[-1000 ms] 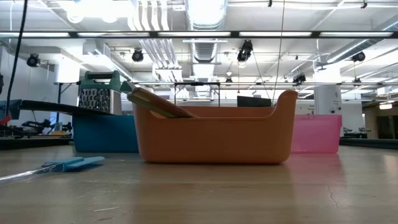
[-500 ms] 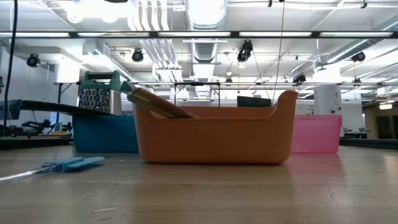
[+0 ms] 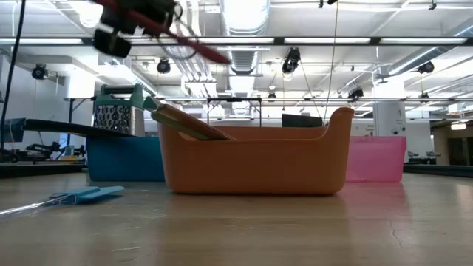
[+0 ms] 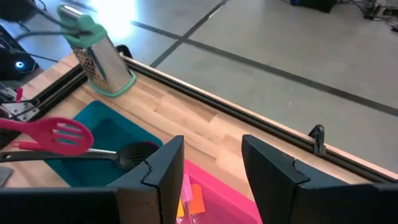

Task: Pick & Place Kitchen Items
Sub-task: Put the red serving spoon into the blue bin

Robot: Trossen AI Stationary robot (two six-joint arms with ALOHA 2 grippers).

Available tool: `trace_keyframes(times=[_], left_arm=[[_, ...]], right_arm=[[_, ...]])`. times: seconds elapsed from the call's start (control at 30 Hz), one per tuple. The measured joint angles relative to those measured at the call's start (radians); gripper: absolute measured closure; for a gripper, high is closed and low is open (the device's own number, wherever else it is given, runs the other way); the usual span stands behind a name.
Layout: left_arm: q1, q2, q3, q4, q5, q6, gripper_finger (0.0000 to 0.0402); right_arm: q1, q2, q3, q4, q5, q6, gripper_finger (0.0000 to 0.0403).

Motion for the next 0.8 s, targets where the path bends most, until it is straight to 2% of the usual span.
trace_keyframes(times=[0.2, 0.47, 0.6, 0.8], left_arm=[[0.011, -0.021, -0.211, 0.140, -0.006, -0.067, 0.0335], [0.040, -0.010, -0.398, 0.357, -0.005, -0.218, 0.0335], [0.058, -0.002, -0.453, 0.396, -0.002, -0.257, 0.0335], [0.058, 0.015, -0.460, 0.486, 0.014, -0.300, 0.0335]], right_arm=[[0.000, 0.003, -0.004, 0.000, 0.000, -0.005, 0.0248], [0.000, 0.004, -0.032, 0.001, 0.008, -0.004, 0.0246], [0.000, 0.004, -0.056, 0.003, 0.008, 0.006, 0.0253], [0.000, 0.004, -0.076, 0.003, 0.014, 0.025, 0.0262]])
